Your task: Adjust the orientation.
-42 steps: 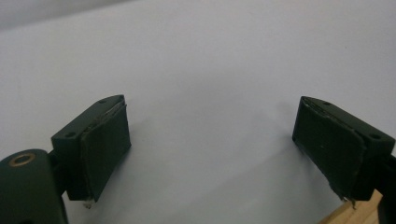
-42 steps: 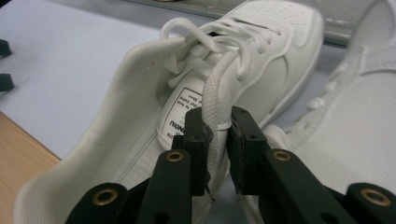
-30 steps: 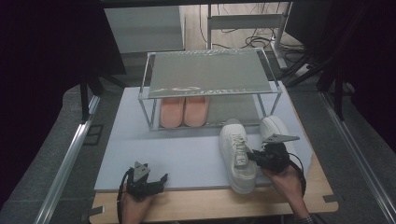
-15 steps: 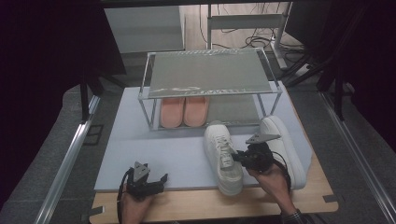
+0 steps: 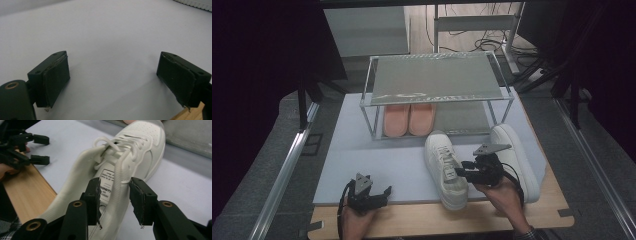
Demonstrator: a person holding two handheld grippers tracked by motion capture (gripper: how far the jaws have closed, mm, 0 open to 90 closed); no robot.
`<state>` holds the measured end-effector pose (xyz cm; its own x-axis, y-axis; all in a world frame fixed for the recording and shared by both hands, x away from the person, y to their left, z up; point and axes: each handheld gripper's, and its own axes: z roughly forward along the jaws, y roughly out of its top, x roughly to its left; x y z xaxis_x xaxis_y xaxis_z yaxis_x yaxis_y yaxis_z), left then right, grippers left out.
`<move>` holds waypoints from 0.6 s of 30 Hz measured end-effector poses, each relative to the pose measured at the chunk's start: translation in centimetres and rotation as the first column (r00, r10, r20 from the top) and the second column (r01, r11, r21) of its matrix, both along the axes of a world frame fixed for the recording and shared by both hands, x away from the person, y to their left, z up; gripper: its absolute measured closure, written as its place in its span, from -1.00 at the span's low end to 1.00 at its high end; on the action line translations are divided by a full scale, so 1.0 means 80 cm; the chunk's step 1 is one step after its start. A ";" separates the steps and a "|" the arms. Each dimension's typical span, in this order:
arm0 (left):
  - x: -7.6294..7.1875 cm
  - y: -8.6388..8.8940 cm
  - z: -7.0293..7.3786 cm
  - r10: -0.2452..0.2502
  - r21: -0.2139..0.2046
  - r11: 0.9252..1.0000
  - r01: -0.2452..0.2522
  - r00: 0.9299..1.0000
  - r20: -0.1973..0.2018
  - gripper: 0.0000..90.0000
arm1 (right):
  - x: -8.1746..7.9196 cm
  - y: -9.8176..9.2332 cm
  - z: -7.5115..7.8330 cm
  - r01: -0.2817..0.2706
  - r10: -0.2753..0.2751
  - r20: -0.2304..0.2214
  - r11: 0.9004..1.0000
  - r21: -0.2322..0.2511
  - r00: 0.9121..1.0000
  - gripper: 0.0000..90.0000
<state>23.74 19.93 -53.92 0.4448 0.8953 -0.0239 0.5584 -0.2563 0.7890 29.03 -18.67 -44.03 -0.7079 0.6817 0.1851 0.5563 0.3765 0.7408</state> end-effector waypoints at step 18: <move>0.000 0.000 0.000 0.001 -0.002 1.000 -0.001 1.000 0.001 -0.76 | -0.013 0.004 -0.012 -0.090 0.090 -0.045 0.996 -0.004 0.995 0.99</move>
